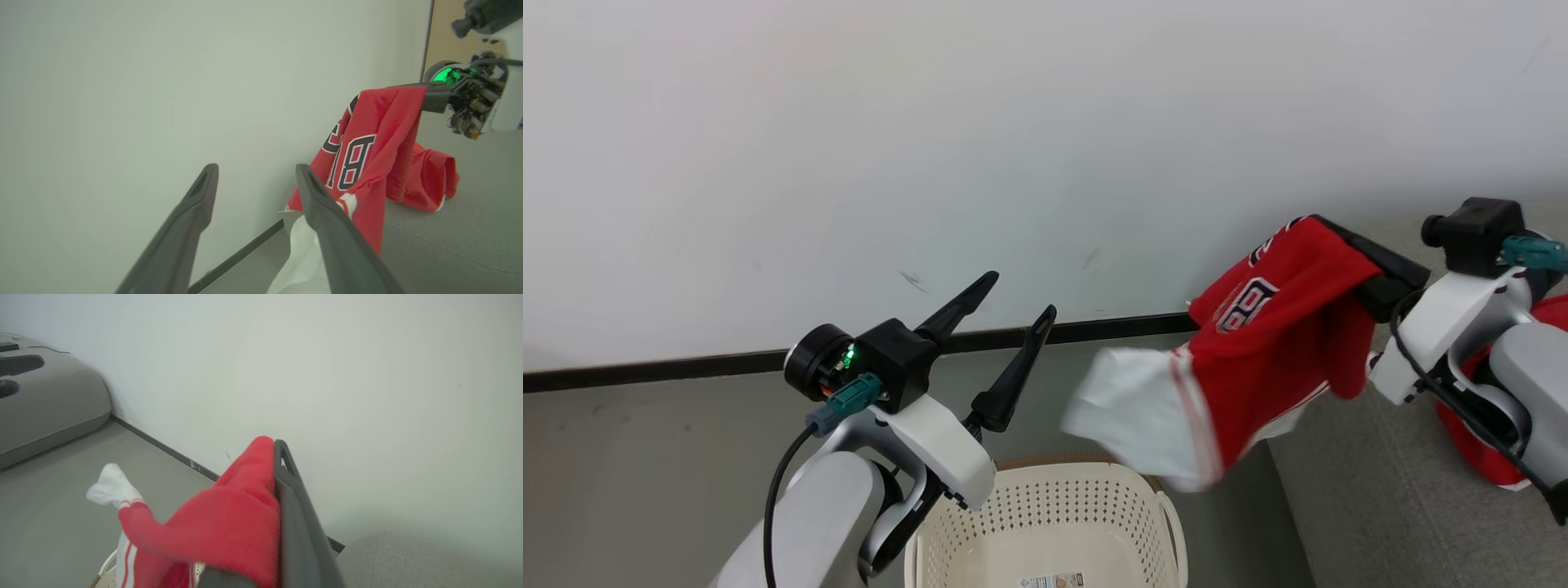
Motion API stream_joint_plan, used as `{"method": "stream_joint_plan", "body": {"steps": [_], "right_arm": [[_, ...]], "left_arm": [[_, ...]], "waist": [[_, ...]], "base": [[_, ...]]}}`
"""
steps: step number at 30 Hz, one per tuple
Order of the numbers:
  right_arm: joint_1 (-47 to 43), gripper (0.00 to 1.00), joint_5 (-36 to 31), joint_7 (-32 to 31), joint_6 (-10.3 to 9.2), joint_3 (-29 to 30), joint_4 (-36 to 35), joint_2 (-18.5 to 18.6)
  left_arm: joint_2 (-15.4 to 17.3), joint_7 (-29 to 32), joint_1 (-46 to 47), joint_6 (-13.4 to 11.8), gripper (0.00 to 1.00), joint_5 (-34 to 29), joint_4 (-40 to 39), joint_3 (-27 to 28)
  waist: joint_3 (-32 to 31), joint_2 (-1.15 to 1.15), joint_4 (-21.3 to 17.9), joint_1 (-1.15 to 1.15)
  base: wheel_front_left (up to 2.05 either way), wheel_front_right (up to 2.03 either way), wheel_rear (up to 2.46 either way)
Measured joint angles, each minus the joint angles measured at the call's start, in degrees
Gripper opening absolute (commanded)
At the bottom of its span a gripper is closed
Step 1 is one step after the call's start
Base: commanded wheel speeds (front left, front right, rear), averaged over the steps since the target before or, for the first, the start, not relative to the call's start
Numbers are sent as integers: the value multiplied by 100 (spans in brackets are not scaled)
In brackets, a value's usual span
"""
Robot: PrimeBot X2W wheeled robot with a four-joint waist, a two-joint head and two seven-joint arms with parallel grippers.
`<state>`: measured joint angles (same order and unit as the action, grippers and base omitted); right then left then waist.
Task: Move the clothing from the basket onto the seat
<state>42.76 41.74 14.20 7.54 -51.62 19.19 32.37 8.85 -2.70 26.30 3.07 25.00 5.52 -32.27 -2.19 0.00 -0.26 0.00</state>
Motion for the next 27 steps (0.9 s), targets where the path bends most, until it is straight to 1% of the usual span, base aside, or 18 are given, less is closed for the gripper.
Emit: {"method": "stream_joint_plan", "body": {"steps": [5,7,11,15,23,27], "right_arm": [[-13,0,-79,0,0,497,-46,283],[-17,0,-115,0,0,575,-58,330],[-74,0,-170,1,0,922,-71,537],[-365,0,-185,2,0,1266,-110,715],[-843,0,-245,2,0,1712,-254,937],[-1078,0,-259,2,0,1941,-400,947]], "left_arm": [[-151,-194,-163,10,100,54,58,-100],[-169,-224,-199,11,100,62,59,-138],[-225,-348,-307,20,100,62,96,-240],[-313,-404,-352,90,100,62,141,-390],[-336,-528,-379,190,100,59,278,-649],[-360,-597,-472,219,100,59,318,-772]], "waist": [[-12,0,-246,0],[-15,0,-288,0],[-35,0,-464,0],[-59,0,-652,0],[-116,0,-1052,0],[-141,0,-1258,0]], "base": [[0,0,0],[0,0,0],[0,0,0],[0,0,0],[0,0,0],[0,0,0]]}}
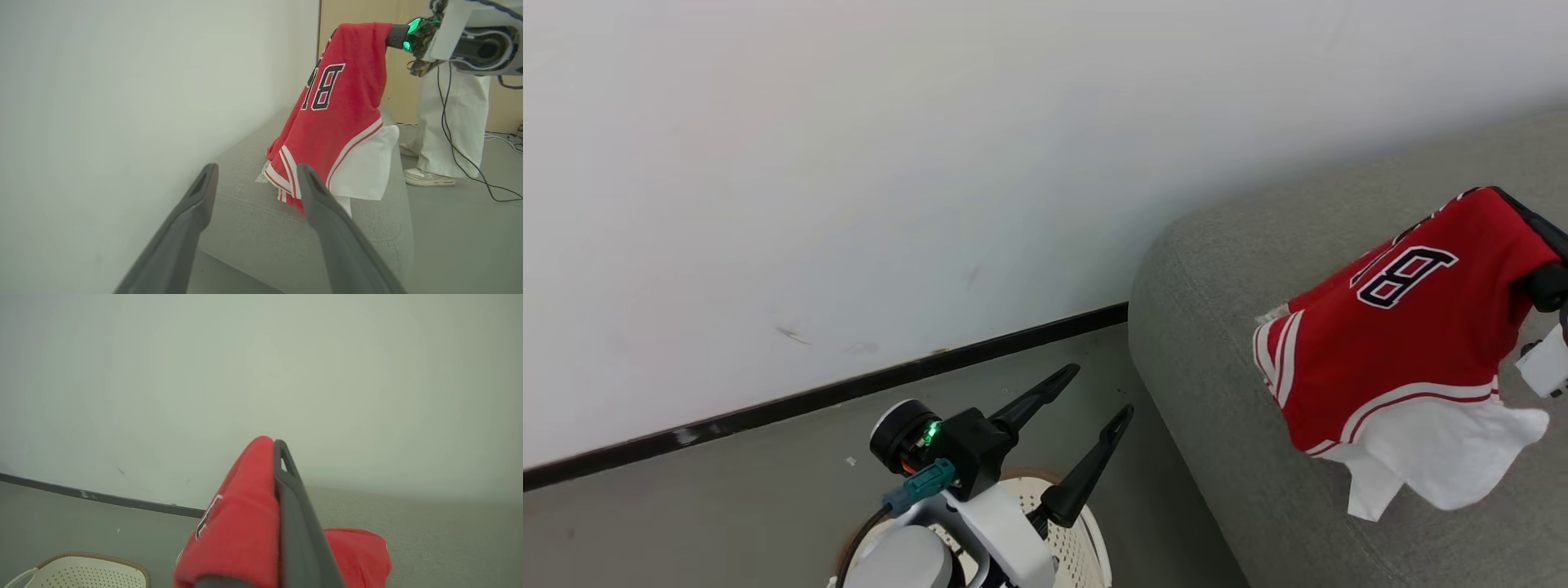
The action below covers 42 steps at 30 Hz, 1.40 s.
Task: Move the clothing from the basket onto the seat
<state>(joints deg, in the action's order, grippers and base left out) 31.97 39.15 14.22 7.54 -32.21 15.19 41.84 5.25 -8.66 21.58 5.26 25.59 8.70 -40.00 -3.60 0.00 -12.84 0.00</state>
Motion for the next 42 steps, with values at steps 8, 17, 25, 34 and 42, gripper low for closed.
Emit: {"method": "stream_joint_plan", "body": {"steps": [8,17,25,34,42], "right_arm": [[-373,0,-104,13,0,230,-218,-18],[-491,0,-209,14,0,226,-345,-149],[393,0,-443,-11,0,294,-208,-382],[2037,0,-449,-188,0,911,183,-383],[2607,0,-561,-315,0,1538,994,-198]], "left_arm": [[-71,-56,-4,45,100,-2,67,-200],[-124,-149,-113,34,100,-1,69,-240],[-68,-155,-227,-233,100,-40,62,-52],[230,-123,-262,-568,100,-154,-202,225],[354,5,-240,-717,100,-360,-630,277]], "waist": [[-36,0,-423,0],[-13,0,-847,0],[130,0,-1067,0],[403,0,-969,0],[658,0,-741,0]], "base": [[0,0,0],[0,0,0],[0,0,0],[0,0,0],[0,0,0]]}}
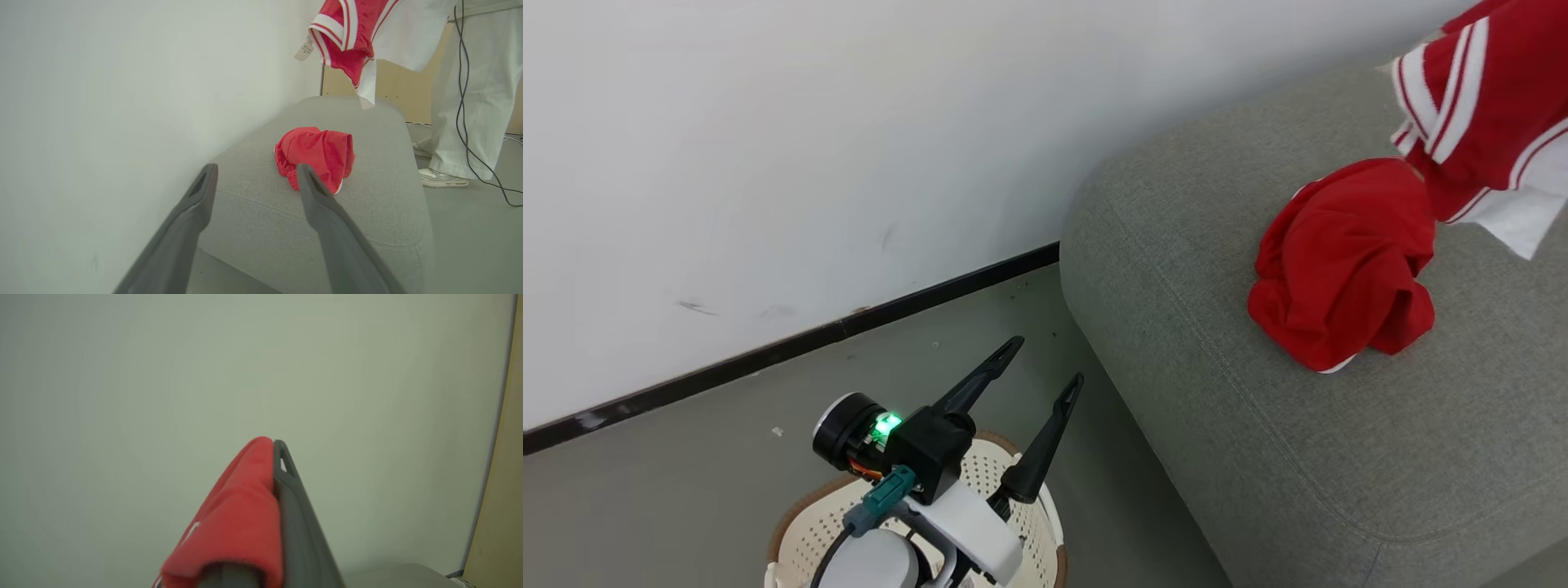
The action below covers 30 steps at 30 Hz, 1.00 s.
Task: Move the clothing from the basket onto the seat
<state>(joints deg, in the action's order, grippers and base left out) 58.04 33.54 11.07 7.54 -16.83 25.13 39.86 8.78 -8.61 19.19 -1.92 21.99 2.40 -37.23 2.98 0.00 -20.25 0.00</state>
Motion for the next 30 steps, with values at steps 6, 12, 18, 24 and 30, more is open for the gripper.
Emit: {"method": "stream_joint_plan", "body": {"steps": [6,12,18,24,30], "right_arm": [[116,0,-264,-49,0,371,590,419],[84,0,-494,-42,0,573,1157,557],[-283,0,-541,-25,-2,565,1679,233],[-745,0,-583,12,-1,479,2203,-510],[-851,0,-592,22,-1,471,2550,-892]], "left_arm": [[58,127,48,-46,100,-94,-275,-1],[85,336,181,-53,100,-143,-513,-64],[102,553,297,-53,100,-218,-714,-149],[137,722,434,-52,100,-298,-875,-214],[170,805,598,-36,100,-348,-946,-252]], "waist": [[211,0,192,0],[443,0,384,0],[698,0,570,0],[969,0,752,0],[1227,0,921,0]], "base": [[0,0,0],[0,0,0],[0,0,0],[0,0,0],[0,0,0]]}}
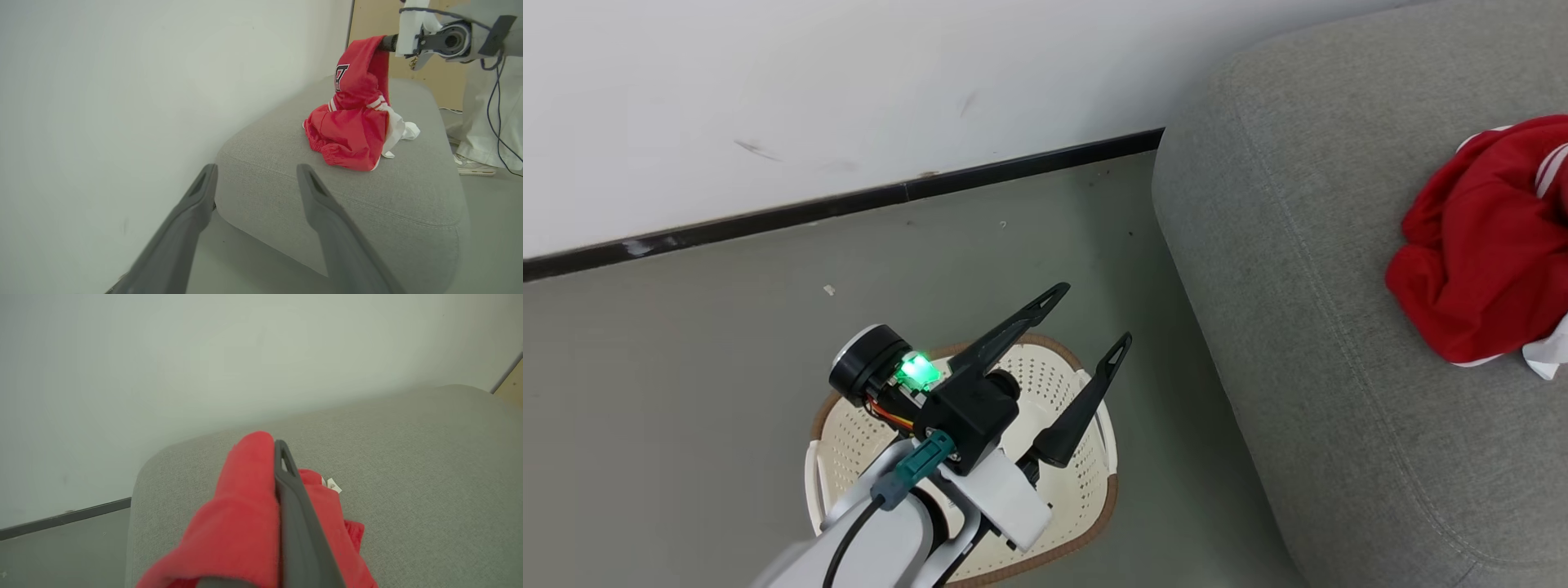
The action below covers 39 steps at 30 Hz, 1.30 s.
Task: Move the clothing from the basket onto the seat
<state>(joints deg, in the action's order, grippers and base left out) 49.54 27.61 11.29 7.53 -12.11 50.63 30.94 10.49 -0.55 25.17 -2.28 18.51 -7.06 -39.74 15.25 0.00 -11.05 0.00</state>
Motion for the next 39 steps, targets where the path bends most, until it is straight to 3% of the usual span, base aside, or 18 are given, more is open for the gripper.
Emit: {"method": "stream_joint_plan", "body": {"steps": [5,8,10,11,14,39], "right_arm": [[3,2,-57,32,0,14,132,-27],[-3,35,-48,30,0,2,189,-34],[-2,46,-9,30,0,-16,176,-57],[-1,46,12,30,0,-34,165,-94],[-3,100,12,33,1,-160,155,-301],[-1100,100,74,285,0,-433,-636,-349]], "left_arm": [[-41,0,143,51,100,1,-34,-9],[-120,0,154,100,100,8,-37,-26],[-121,-1,155,100,100,8,-36,-34],[-103,-1,155,100,100,8,-31,-13],[-45,-11,155,101,100,10,64,53],[152,-259,88,80,100,383,476,575]], "waist": [[186,0,116,0],[288,0,166,0],[359,0,183,0],[394,0,182,0],[437,0,112,0],[42,0,-567,0]], "base": [[0,0,0],[0,0,0],[0,0,0],[0,0,0],[0,0,0],[0,0,0]]}}
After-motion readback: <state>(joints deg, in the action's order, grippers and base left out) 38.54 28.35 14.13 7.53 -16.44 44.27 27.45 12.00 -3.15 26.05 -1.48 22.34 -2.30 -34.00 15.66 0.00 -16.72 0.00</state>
